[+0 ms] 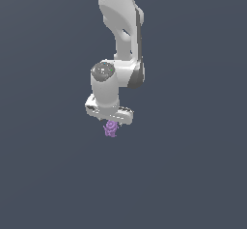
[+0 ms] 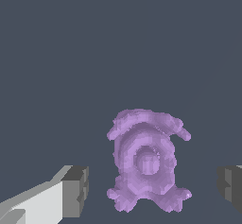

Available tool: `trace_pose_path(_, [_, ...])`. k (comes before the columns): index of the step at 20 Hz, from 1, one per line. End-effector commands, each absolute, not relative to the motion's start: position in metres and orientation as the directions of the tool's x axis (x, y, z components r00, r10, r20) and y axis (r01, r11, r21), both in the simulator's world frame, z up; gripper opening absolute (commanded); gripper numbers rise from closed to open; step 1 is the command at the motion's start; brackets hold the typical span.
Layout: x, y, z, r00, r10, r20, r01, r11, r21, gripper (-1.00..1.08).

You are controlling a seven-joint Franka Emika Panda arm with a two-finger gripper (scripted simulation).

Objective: Pick up the object and move it to a goal position.

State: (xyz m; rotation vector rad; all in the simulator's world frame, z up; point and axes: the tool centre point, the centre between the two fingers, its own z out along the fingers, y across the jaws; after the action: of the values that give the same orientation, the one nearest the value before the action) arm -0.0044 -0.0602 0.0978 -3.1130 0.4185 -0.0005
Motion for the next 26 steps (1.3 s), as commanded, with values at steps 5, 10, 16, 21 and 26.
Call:
trace_pose_path(5, [-0.006,-0.061,0.066,0.963,-0.268,0.0,-0.268,-0.963,0.0,1.0])
trace_pose_path(10, [-0.005,-0.061,0.055,0.963,-0.269,0.0,-0.269,-0.963,0.0,1.0])
trace_pose_path(16, [-0.005,-0.061,0.055,0.963,-0.269,0.0,-0.269,-0.963,0.0,-1.0])
trace_pose_path(21, [-0.005,-0.061,0.055,0.963,-0.269,0.0,-0.269,-0.963,0.0,-1.0])
trace_pose_path(26, [-0.004,-0.055,0.057,0.963,-0.269,0.001,-0.269,-0.963,0.0,-1.0])
